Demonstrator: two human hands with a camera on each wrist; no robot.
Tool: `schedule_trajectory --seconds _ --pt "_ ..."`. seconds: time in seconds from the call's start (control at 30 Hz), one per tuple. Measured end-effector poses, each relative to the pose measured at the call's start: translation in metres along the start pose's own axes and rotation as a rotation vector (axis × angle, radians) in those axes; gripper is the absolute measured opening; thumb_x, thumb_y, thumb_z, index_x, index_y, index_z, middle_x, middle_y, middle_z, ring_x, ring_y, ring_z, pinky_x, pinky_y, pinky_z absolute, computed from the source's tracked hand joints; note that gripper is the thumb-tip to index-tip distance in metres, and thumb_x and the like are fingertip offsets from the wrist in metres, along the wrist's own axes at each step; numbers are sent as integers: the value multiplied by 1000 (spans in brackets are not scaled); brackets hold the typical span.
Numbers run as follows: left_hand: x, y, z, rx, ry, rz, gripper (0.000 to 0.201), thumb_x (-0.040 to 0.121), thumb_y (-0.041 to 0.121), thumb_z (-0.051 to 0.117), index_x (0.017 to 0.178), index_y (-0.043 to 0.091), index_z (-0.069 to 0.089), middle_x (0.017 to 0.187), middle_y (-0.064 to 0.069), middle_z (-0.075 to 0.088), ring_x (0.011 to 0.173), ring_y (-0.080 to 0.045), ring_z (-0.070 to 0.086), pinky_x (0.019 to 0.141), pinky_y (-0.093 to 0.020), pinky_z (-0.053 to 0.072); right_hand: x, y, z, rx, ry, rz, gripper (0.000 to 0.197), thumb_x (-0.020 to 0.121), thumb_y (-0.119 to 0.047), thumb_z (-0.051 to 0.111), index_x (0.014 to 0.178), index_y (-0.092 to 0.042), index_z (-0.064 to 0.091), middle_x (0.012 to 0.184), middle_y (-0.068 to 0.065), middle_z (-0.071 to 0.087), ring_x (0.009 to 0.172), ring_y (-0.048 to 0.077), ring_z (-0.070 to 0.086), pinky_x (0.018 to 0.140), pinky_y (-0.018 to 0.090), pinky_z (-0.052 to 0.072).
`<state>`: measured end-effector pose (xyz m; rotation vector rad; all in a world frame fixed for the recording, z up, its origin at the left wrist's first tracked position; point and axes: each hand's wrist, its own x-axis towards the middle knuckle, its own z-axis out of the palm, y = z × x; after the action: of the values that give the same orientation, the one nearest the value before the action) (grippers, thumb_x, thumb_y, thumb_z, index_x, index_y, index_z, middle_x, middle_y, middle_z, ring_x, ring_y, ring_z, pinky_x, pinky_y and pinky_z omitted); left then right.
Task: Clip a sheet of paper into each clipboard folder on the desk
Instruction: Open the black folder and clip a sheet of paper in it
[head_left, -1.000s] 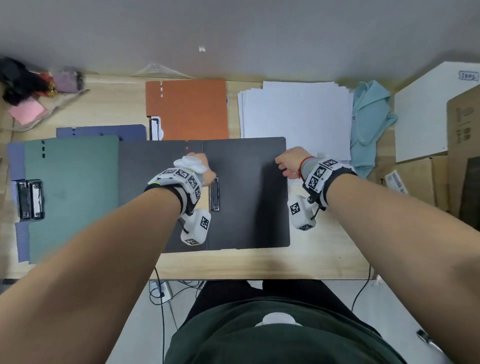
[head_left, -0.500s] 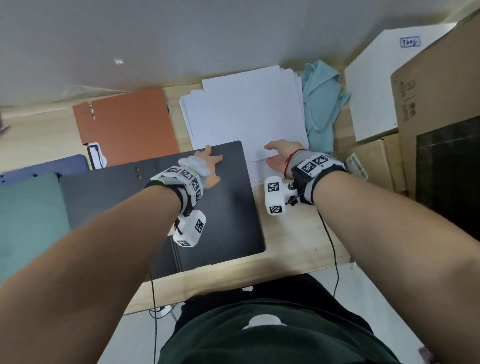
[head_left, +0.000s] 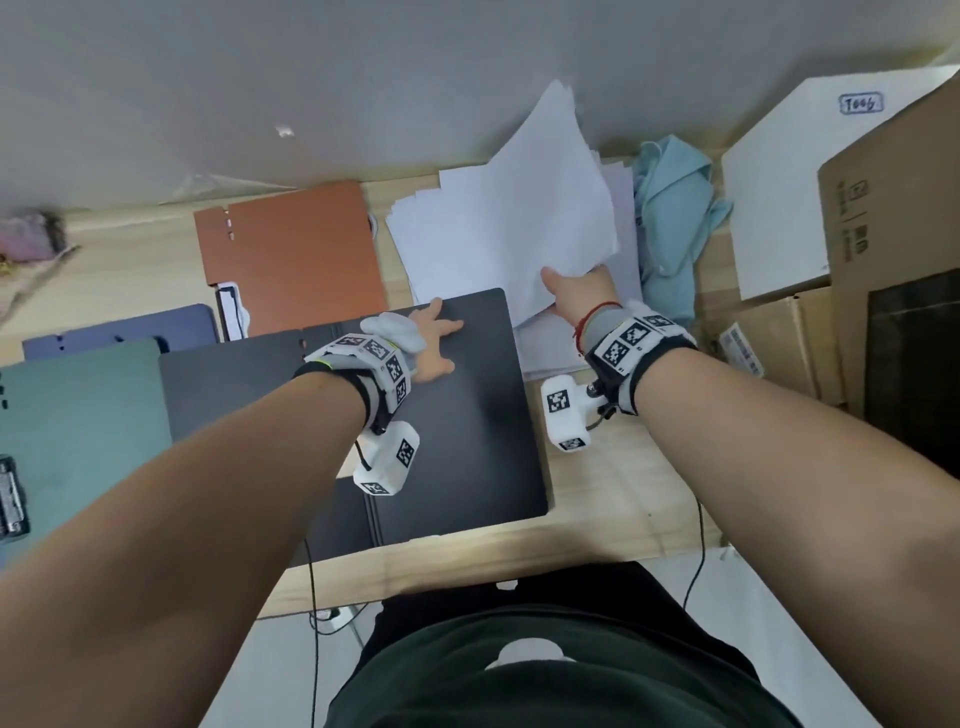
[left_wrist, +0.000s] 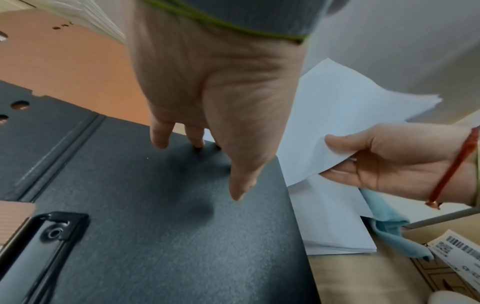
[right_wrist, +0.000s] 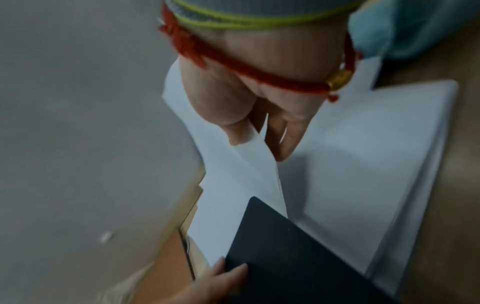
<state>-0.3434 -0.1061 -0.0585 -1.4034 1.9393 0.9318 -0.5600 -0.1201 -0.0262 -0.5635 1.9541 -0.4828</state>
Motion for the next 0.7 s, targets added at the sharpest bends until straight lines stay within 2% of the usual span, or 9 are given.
schedule_trajectory --seconds 0.07,0.2,0.27,0.37,0.5,0.57,0.6,0.63,0.7 --pt "-6 -2 -1 13 3 -12 67 93 38 56 153 34 25 165 -1 -3 145 -30 30 114 -44 31 -12 -10 -1 -122 -3 -125 48 95 -29 56 132 -1 42 131 13 52 117 30 54 69 26 42" --pt "-21 -5 -6 -10 50 -31 66 93 39 55 153 31 28 165 -1 0 146 -27 28 117 -38 27 -41 -33 -9 -252 -31 -303 40 101 -26 46 132 1 42 131 16 51 121 34 50 88 34 43" --pt "-28 -6 -10 -86 81 -39 66 93 36 58 152 26 31 164 -5 10 146 -28 27 118 -37 24 -52 -42 -12 -274 -36 -392 38 102 -23 45 133 -1 43 128 17 54 118 33 52 86 31 41" --pt "-48 -14 -19 -230 153 -75 70 89 37 66 150 22 36 153 -7 39 135 -29 44 111 -39 35 -71 -53 -10 -310 -55 -587 41 100 -18 46 141 -12 42 121 16 62 109 32 58 84 25 41" --pt "-80 -32 -33 -430 291 -140 76 85 33 73 147 13 36 145 -9 49 129 -30 49 105 -36 39 -102 -72 -3 -347 -61 -843 36 96 -15 46 131 -7 46 110 24 65 100 44 58 86 44 49" --pt "-91 -38 -40 -477 387 -174 64 83 32 75 135 11 44 120 -8 59 114 -28 54 95 -35 40 -111 -81 -2 -322 -60 -914 34 95 -17 46 127 -5 49 110 24 65 102 44 57 88 46 48" --pt "-100 -42 -43 -527 440 -190 61 80 34 78 127 12 45 109 -3 59 107 -23 52 92 -33 40 -117 -85 -1 -299 -69 -944 33 95 -16 47 126 -6 50 110 21 65 102 42 58 89 44 48" --pt "-105 -50 -42 -624 517 -203 73 74 39 82 129 10 44 108 0 57 108 -18 51 94 -33 41 -123 -88 0 -272 -82 -966 32 95 -15 48 126 -8 52 111 15 67 103 36 59 90 37 47" --pt "-114 -69 -40 -874 668 -203 102 60 47 89 139 10 36 125 4 55 117 -15 52 105 -32 39 -137 -93 4 -219 -115 -974 33 95 -12 50 127 -13 55 113 -5 64 105 18 58 90 23 42"
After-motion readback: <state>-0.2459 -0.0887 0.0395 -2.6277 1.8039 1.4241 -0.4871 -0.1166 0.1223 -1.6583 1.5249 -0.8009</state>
